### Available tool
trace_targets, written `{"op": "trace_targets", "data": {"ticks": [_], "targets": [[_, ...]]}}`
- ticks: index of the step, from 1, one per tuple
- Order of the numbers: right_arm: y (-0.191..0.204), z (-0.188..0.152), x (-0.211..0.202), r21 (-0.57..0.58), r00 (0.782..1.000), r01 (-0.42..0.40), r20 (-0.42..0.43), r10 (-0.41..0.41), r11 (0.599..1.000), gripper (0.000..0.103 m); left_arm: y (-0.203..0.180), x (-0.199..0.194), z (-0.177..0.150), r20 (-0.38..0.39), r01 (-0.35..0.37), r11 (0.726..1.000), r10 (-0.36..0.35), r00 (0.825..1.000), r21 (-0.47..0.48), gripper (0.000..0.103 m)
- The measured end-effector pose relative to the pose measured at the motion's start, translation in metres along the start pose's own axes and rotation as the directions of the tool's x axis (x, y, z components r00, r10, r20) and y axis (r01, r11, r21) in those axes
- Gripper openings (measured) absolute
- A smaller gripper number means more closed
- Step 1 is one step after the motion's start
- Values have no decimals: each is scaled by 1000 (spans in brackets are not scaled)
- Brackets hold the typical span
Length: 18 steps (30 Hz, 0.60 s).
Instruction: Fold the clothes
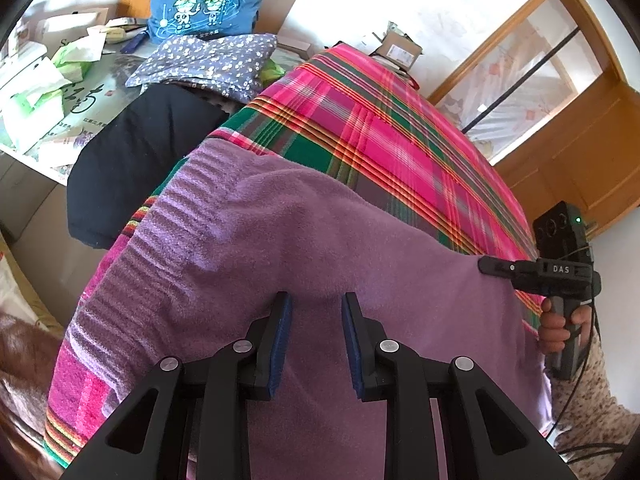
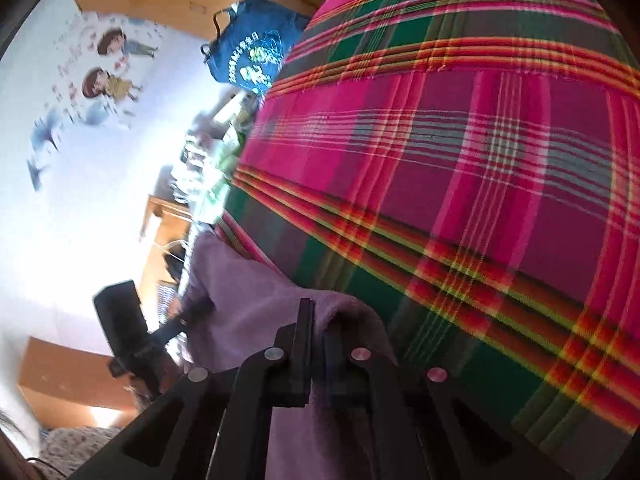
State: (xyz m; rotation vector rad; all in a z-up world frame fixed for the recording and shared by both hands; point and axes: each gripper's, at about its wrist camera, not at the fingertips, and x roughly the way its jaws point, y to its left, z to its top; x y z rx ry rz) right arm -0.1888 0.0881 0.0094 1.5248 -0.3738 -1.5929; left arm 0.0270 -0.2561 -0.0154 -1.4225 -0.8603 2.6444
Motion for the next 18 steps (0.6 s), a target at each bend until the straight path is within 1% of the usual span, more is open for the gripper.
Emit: {"op": "trace_targets", "data": {"ticks": [2,4,5,7,9,13,15,17,18], "targets": [[9,-1,-9,-45,1000,2,7,-2,999,6,0,0,0,-1,-1,1000,1,1000,-1,27],[17,-5,-22,-90,998,57,37,-54,994,17,-1,0,1,-2,-3,1000,3,1000,0,27],[19,-7,-27,-100,996,78,49,-73,992,19,-1,0,1,-1,-3,1000,3,1000,-1,27],[22,-17,-42,-120,990,124,85,-114,985,19,-1,0,0,2,-4,1000,4,1000,0,27],[25,-31,-50,-158,982,175,96,-161,972,19,0,0,0,4,0,1000,0,1000,-6,27],[25,-57,-52,-208,956,290,107,-273,934,19,0,0,0,5,-2,1000,2,1000,-3,27],[26,-64,-51,-223,949,314,109,-297,923,19,0,0,0,7,-5,1000,5,1000,-2,27],[26,-70,-48,-234,947,319,103,-303,918,19,-1,0,-1,9,-8,1000,8,1000,1,27],[26,-71,-45,-242,943,332,97,-318,912,19,-1,0,-1,10,-9,1000,9,1000,0,27]]}}
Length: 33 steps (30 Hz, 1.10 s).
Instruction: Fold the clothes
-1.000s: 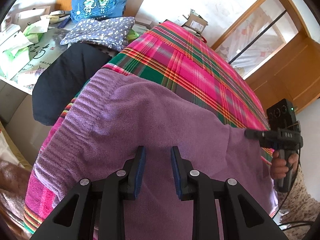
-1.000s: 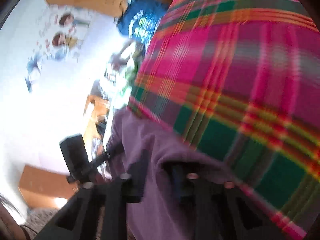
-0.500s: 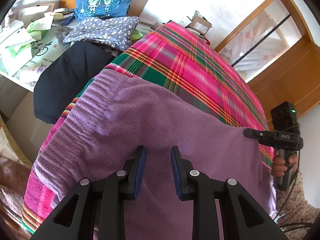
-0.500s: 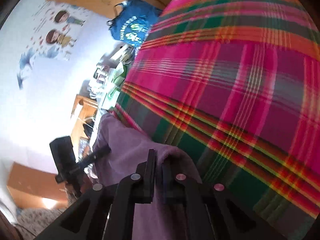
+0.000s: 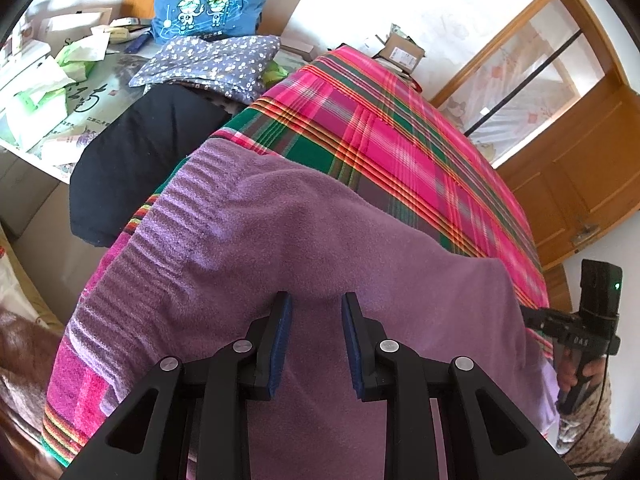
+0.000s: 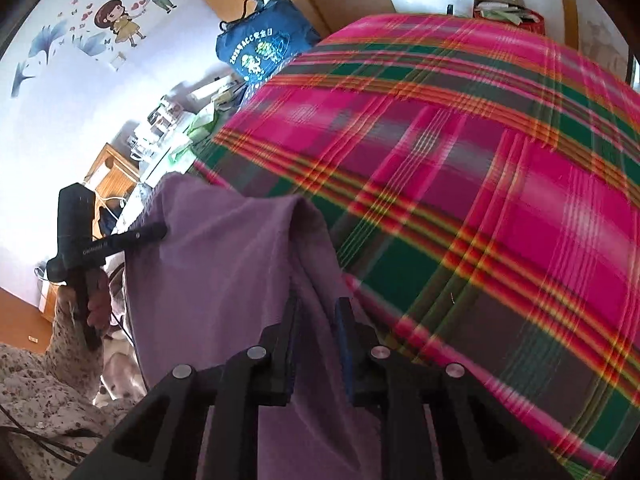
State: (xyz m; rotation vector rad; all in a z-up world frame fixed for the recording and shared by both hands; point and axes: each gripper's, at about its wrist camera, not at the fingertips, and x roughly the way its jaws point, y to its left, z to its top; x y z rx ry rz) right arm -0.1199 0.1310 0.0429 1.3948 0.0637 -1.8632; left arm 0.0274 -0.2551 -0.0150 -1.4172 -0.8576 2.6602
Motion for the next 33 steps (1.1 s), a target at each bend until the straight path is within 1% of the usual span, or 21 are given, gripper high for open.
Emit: {"op": "trace_targets", "data": {"ticks": [3,5,6,9,11,13,16,18,21,22,24,26,27,29,31,33], "targets": [[9,-3,10,-51,998,52,-24,-53,997,19,0,0,-1,5,1,1000,-1,1000,-4,27],[17,-3,16,-92,997,75,-27,-78,993,10,0,0,-1,7,-1,1000,1,1000,-4,27],[17,-4,14,-101,996,89,-13,-91,991,4,0,0,-1,6,-3,1000,3,1000,-2,27],[17,-5,8,-117,992,128,33,-125,985,4,-1,0,-1,6,-3,1000,3,1000,1,27],[6,-2,0,-61,989,134,70,-129,989,4,0,-1,-1,7,1,1000,-1,1000,-2,27],[-5,-2,1,-18,988,140,71,-138,990,3,0,0,-1,7,0,1000,0,1000,-2,27],[-4,-4,5,-25,985,159,75,-157,987,4,0,0,-2,7,-1,1000,1,1000,-2,27],[-4,-4,6,-21,986,151,75,-149,988,4,0,0,-2,8,-2,1000,2,1000,-5,27],[-2,-5,9,-32,985,164,49,-163,986,6,0,-1,-2,6,-4,1000,4,1000,-5,27],[-1,-7,6,-28,983,178,55,-176,984,8,0,-2,-2,5,-7,1000,7,1000,-7,27],[0,-11,-3,-17,978,192,80,-191,981,8,1,-4,-3,5,-13,1000,13,1000,-12,27],[3,-15,-15,5,964,234,132,-232,972,9,3,-7,-4,5,-23,1000,23,1000,-18,27],[6,-18,-19,10,960,238,150,-237,971,12,4,-9,-5,6,-31,999,31,999,-19,27],[15,-21,-29,12,952,233,203,-231,972,12,5,-14,-9,10,-51,999,52,999,-19,27],[31,-27,-34,-24,944,221,256,-208,975,12,9,-18,-12,16,-65,998,66,998,-26,27],[45,-32,-31,-63,945,207,271,-183,976,13,13,-23,-15,21,-68,997,69,997,-48,27]]}}
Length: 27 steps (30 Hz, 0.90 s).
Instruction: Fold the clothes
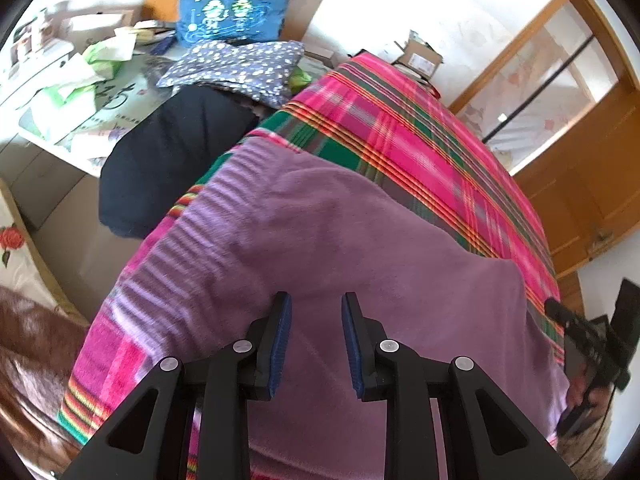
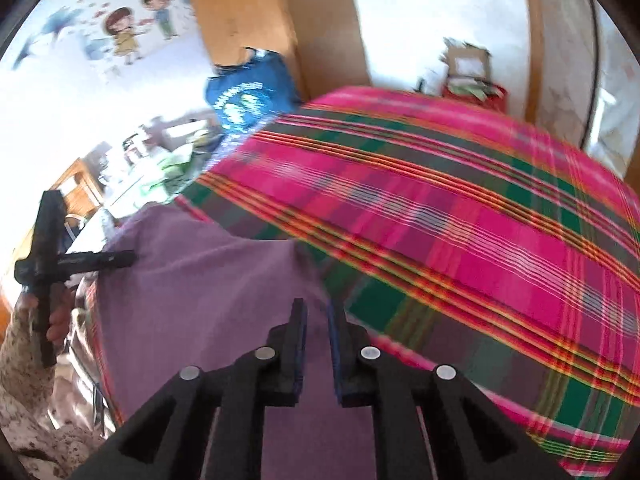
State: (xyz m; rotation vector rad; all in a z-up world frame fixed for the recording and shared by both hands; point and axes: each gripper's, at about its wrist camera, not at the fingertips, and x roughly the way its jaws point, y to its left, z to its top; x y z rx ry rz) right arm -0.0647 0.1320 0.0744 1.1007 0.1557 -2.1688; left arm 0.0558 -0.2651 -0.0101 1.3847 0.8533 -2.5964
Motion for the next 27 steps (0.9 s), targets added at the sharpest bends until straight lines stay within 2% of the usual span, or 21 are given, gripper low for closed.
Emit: {"op": "trace_targets", "data": {"ticks": [2,7,11,17,19,20,23,27], "targets": [[14,-8,9,-21,999,-21,-35,20,1000,14,4,-6,-3,10,-1,1000,1,1000,-15,27],[29,-36,28,-30,992,23,-122,-26,999,14,17,-26,-13,38,-26,999,28,999,-39,27],[30,-41,18,-19,993,63,-102,-64,998,15,28,-39,-20,58,-21,996,26,998,-82,27],[54,-45,4,-96,992,101,-59,-107,990,20,45,-58,-31,93,-39,986,55,994,-164,27],[66,-46,3,-129,993,101,-46,-108,986,21,51,-63,-34,99,-65,980,85,992,-188,34],[72,-47,2,-146,994,98,-41,-105,984,22,53,-66,-37,101,-87,976,109,989,-198,35],[86,-53,-3,-182,996,76,-32,-83,980,22,63,-67,-42,95,-53,966,79,992,-253,35],[98,-59,1,-184,998,29,-41,-37,983,24,74,-68,-48,92,4,947,28,995,-322,42]]}}
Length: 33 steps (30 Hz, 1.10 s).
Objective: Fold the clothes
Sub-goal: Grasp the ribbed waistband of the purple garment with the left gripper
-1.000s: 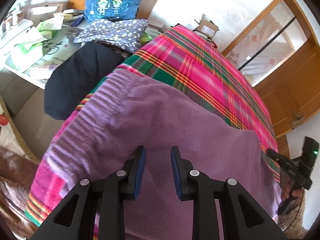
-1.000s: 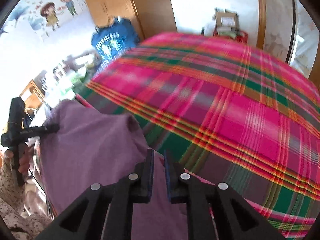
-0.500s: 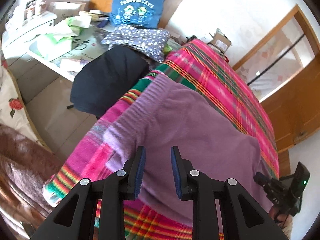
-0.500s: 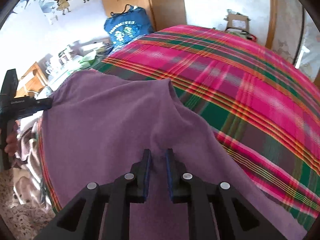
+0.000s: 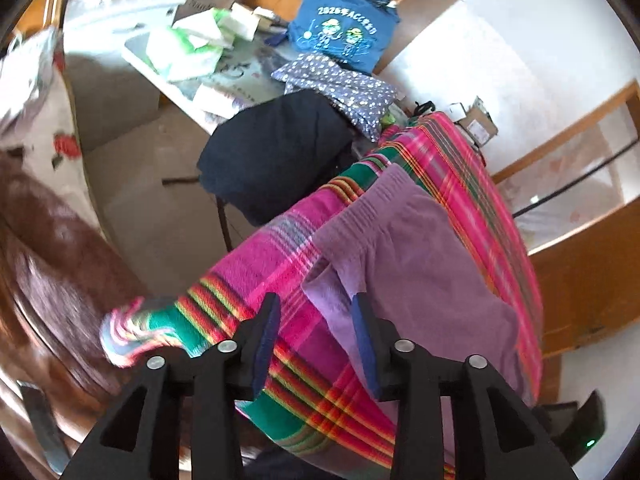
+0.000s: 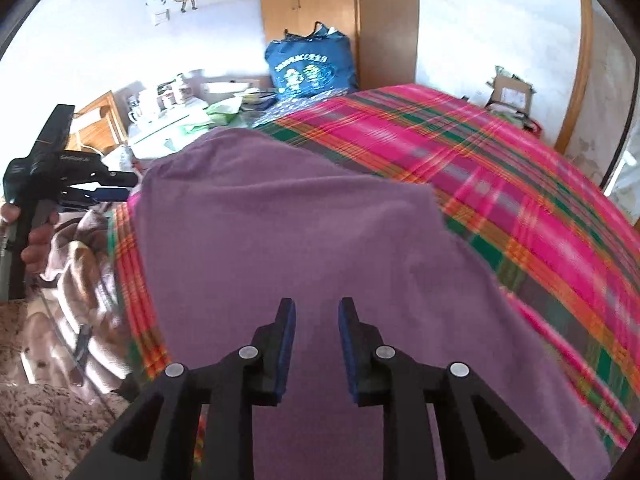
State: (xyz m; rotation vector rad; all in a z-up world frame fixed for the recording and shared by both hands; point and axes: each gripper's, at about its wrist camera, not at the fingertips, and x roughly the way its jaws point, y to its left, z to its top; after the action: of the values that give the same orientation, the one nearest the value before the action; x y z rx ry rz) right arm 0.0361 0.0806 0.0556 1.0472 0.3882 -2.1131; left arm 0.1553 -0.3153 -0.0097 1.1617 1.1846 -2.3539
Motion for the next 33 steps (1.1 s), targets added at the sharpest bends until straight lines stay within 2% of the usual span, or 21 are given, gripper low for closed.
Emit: {"op": "trace_targets", "data": {"ticks": [5,7,11,15,23,27,30,33], "targets": [[11,-7,5,24,999,-41,-3,41,999,24,1,2,2,-5,67,997,-67,998,-47,44],[12,-10,5,50,998,-61,-2,61,997,26,3,6,2,-21,89,993,-91,996,-76,49],[14,-12,9,84,997,-76,-8,77,994,27,9,18,5,-62,123,982,-133,989,-147,49],[17,-13,11,86,996,-84,-8,85,993,27,4,23,6,-57,133,979,-143,988,-153,50],[19,-14,16,106,996,-90,-11,92,990,27,7,30,8,-72,184,955,-206,976,-235,50],[20,-14,18,106,995,-93,-14,94,990,27,15,29,8,-62,218,927,-248,967,-306,50],[21,-14,19,110,995,-93,-14,95,989,28,15,27,8,-47,224,924,-250,967,-309,50],[22,-15,19,115,996,-91,-9,93,989,28,18,25,7,-38,244,910,-271,962,-334,50]]}}
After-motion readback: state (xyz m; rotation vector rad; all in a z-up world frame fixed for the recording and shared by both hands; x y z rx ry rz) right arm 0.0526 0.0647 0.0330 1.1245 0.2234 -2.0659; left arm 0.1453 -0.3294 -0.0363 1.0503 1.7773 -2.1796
